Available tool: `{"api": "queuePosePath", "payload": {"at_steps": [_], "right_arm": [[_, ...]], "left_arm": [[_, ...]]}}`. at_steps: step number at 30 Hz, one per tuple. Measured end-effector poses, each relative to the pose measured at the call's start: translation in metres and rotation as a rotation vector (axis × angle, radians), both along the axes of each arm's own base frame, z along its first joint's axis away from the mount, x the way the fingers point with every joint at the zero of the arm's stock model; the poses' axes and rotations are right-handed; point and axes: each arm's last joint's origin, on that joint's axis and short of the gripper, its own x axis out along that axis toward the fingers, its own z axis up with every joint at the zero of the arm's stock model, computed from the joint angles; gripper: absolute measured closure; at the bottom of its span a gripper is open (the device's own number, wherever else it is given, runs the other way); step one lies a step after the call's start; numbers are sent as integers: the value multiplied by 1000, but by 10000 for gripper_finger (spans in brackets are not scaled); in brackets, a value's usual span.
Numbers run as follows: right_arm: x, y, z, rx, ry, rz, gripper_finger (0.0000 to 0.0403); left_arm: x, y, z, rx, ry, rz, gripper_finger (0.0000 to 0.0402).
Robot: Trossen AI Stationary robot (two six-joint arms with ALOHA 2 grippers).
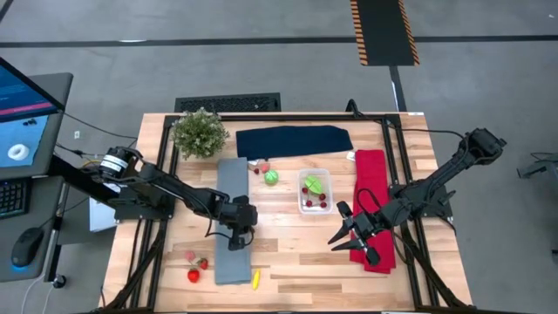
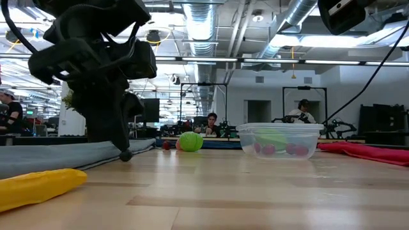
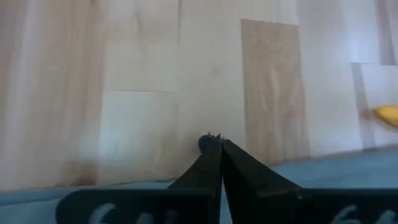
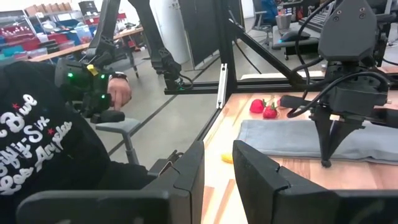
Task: Pick and placing Produce into tupperware
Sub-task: Put the blueberry into the transparent bin
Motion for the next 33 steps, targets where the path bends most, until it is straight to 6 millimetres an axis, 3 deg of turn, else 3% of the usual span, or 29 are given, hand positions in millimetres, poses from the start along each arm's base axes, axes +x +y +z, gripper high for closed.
{"api": "queuePosePath", "payload": {"at_steps": [16, 23, 33], "right_arm": [[0, 0, 0, 0, 0, 0, 296], [0, 0, 0, 0, 0, 0, 296], [0, 0, 0, 5, 2, -1, 296]], "left_arm": [[-2, -7, -1, 54, -11, 52, 258], [0, -5, 0, 101, -47, 113, 244], [9, -17, -19, 107, 8, 97, 244]]}}
